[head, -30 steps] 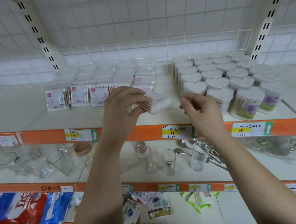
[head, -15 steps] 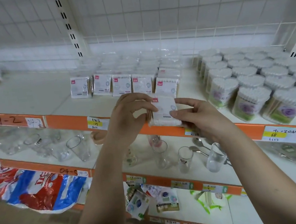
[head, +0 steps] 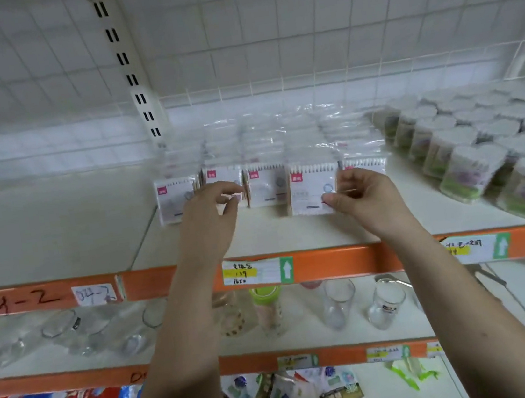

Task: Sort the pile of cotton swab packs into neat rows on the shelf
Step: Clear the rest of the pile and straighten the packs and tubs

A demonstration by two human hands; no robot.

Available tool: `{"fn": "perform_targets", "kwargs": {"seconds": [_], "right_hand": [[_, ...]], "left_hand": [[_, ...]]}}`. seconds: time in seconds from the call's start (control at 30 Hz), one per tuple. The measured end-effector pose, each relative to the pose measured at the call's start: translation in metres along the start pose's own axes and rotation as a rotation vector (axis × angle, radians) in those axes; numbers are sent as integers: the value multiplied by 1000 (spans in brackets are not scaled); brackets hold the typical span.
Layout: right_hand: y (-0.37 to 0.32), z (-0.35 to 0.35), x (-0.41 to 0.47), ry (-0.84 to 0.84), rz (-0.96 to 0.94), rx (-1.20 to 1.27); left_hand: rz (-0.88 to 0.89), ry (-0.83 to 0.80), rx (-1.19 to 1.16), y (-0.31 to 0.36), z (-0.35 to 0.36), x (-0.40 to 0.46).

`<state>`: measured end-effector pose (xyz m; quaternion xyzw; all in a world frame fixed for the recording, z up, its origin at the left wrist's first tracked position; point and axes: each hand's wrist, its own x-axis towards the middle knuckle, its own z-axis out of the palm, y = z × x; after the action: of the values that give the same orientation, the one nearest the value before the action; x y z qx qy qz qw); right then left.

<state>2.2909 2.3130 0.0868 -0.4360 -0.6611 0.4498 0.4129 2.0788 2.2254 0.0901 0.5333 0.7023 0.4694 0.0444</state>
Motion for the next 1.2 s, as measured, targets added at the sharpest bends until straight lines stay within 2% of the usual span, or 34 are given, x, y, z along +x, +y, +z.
{"fn": "perform_targets", "kwargs": {"seconds": [0.23,0.53,0.77,1.0,1.2], "right_hand": [[1,19,8,77,97,-87],[-1,20,2,201,10,-419],[0,18,3,238,15,-506],[1,14,-6,197,-17,-539],[-8,21,-16,56,-132,-534]], "left_hand": [[-71,-35,116,-27,0,17],[-34,-56,135,-20,2,17],[-43,-15,151,-14,10,21],[-76,15,172,-11,10,15],[-177,86,271,-12,-15,6]]}}
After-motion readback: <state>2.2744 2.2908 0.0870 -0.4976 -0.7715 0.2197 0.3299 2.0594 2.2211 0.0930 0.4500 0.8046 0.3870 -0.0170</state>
